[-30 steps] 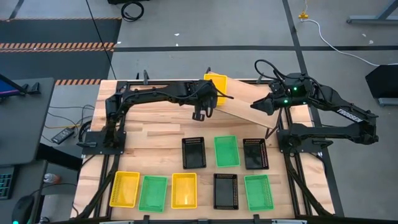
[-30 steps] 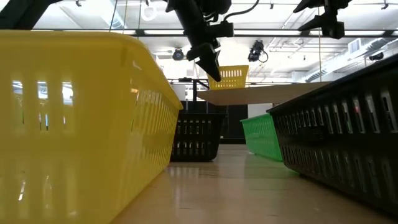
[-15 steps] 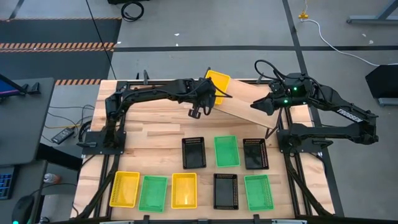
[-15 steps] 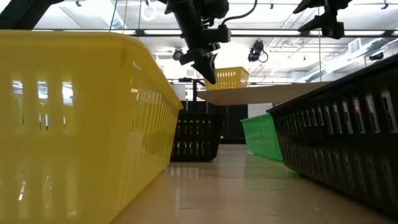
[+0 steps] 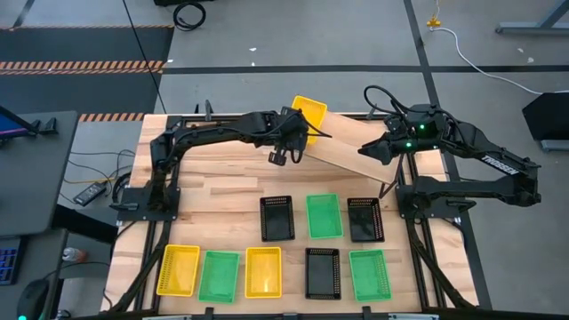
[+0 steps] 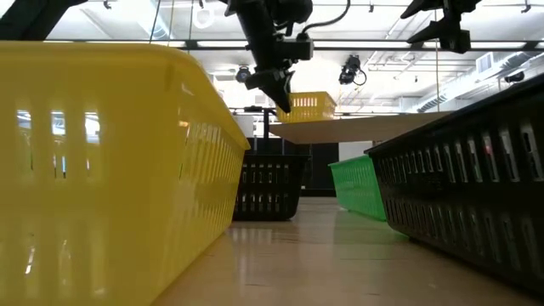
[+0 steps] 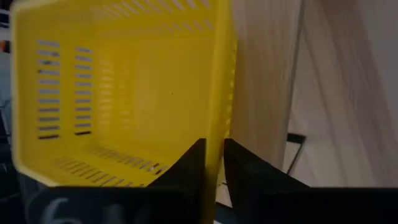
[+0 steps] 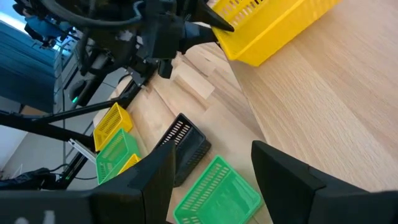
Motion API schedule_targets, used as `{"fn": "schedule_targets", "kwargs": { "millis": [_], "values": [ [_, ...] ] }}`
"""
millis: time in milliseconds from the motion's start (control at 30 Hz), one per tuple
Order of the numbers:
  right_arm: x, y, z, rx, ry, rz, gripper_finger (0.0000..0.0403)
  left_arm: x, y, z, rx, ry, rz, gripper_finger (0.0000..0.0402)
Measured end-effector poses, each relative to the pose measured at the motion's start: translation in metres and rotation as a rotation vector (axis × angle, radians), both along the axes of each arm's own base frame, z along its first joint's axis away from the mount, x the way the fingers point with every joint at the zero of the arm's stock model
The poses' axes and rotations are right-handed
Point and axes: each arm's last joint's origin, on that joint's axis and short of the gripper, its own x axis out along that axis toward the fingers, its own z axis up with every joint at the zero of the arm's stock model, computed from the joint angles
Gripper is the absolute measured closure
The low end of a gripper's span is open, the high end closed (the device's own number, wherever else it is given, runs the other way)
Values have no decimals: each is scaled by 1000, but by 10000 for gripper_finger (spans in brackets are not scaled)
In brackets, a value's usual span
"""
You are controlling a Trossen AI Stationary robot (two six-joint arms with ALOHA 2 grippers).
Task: Stack baskets on shelf by color
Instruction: Put the top yellow bin on the shelf
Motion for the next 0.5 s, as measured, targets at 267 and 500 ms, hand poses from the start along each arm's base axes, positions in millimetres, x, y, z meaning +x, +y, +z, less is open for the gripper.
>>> {"fn": "schedule_targets", "kwargs": {
  "millis": [267,500],
  "values": [
    [0,0,0,0,0,0,186,2,-11,1,-67,-30,-16,315],
    [0,0,0,0,0,0,186,-1,-6,-1,-68,-14,25,278]
  ]
}}
